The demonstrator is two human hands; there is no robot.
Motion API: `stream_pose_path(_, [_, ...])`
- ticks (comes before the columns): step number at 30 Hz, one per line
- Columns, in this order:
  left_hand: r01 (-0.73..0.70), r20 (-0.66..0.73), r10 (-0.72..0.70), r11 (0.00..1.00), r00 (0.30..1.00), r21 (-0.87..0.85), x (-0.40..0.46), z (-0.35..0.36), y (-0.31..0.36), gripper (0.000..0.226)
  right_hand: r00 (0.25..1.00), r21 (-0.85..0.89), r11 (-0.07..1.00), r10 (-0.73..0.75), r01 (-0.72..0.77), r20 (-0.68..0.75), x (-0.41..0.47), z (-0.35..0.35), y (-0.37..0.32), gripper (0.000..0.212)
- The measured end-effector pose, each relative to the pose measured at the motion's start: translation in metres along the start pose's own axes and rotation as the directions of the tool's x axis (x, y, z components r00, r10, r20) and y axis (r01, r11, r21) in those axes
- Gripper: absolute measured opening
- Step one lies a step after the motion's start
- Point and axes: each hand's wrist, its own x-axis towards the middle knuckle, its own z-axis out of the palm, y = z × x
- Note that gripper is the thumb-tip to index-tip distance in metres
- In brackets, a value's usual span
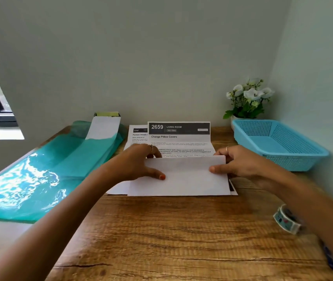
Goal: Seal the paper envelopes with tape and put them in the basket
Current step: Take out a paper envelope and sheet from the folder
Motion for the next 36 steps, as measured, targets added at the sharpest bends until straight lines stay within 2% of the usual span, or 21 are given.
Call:
stream_pose_path(2, [-0.020,0.006,0.021,0.999,1.000,-0.046,-0.001,-0.007,0.000,0.055,0.999,0.193,0.981,0.036,-0.036,0.004,-0.005,-0.003,-0.003,0.029])
stream_pose_path(5, [-0.034,-0.014,0.033,0.995,0.999,-0.090,-0.002,-0.021,0.004,0.039,0.999,0.383,0.923,0.042,-0.044,0.013,-0.011,-0.009,-0.014,0.025])
stream_pose_path(7, [-0.059,-0.125,0.052,0.997,0.991,-0.054,-0.003,-0.031,0.006,0.026,1.000,0.481,0.876,0.018,-0.021,0.011,-0.015,-0.013,-0.022,0.019])
stream_pose_path(9, [-0.100,-0.286,0.097,0.995,0.953,0.001,-0.005,-0.039,0.006,0.021,0.999,0.572,0.819,-0.020,0.035,-0.033,-0.017,-0.014,-0.029,0.015])
stream_pose_path(11, [-0.133,-0.472,0.142,0.990,0.870,0.052,-0.009,-0.044,0.007,0.019,0.995,0.658,0.747,-0.054,0.095,-0.082,-0.017,-0.014,-0.033,0.023])
stream_pose_path(13, [-0.211,-0.623,0.223,0.973,0.750,0.094,-0.014,-0.046,0.008,0.012,0.994,0.728,0.678,-0.037,0.100,-0.102,-0.016,-0.013,-0.034,0.033])
stream_pose_path(14, [-0.257,-0.667,0.279,0.957,0.690,0.135,-0.016,-0.044,0.007,0.008,0.996,0.769,0.634,-0.019,0.083,-0.091,-0.015,-0.014,-0.034,0.031])
stream_pose_path(16, [-0.282,-0.716,0.381,0.923,0.585,0.261,-0.019,-0.040,0.002,0.006,1.000,0.838,0.545,-0.002,0.019,-0.021,-0.014,-0.013,-0.036,0.028])
stream_pose_path(18, [-0.254,-0.728,0.465,0.885,0.504,0.390,-0.022,-0.033,-0.005,0.008,0.998,0.891,0.451,-0.015,-0.053,0.067,-0.013,-0.011,-0.039,0.045])
stream_pose_path(20, [-0.227,-0.706,0.544,0.837,0.455,0.499,-0.025,-0.026,-0.012,0.008,0.995,0.933,0.349,-0.010,-0.092,0.102,-0.012,-0.006,-0.046,0.055])
stream_pose_path(22, [-0.193,-0.668,0.609,0.784,0.428,0.590,-0.029,-0.022,-0.018,0.008,0.996,0.947,0.311,0.021,-0.084,0.081,-0.010,0.001,-0.054,0.043])
stream_pose_path(24, [-0.164,-0.639,0.642,0.748,0.425,0.643,-0.034,-0.020,-0.025,0.009,0.996,0.936,0.341,0.054,-0.086,0.071,-0.005,0.008,-0.057,0.022])
stream_pose_path(26, [-0.147,-0.619,0.653,0.731,0.436,0.667,-0.039,-0.019,-0.031,0.012,0.992,0.906,0.405,0.081,-0.126,0.102,-0.002,0.015,-0.059,0.012])
stream_pose_path(31, [-0.112,-0.579,0.620,0.728,0.529,0.677,-0.053,-0.019,-0.054,0.020,0.961,0.804,0.533,0.079,-0.264,0.263,0.002,0.037,-0.066,0.025])
stream_pose_path(34, [-0.081,-0.541,0.578,0.726,0.611,0.683,-0.059,-0.021,-0.066,0.024,0.975,0.810,0.545,0.082,-0.217,0.207,0.014,0.053,-0.072,0.028])
stream_pose_path(36, [-0.062,-0.545,0.515,0.762,0.662,0.645,-0.061,-0.025,-0.073,0.025,0.987,0.841,0.518,0.089,-0.159,0.132,0.025,0.061,-0.078,0.029])
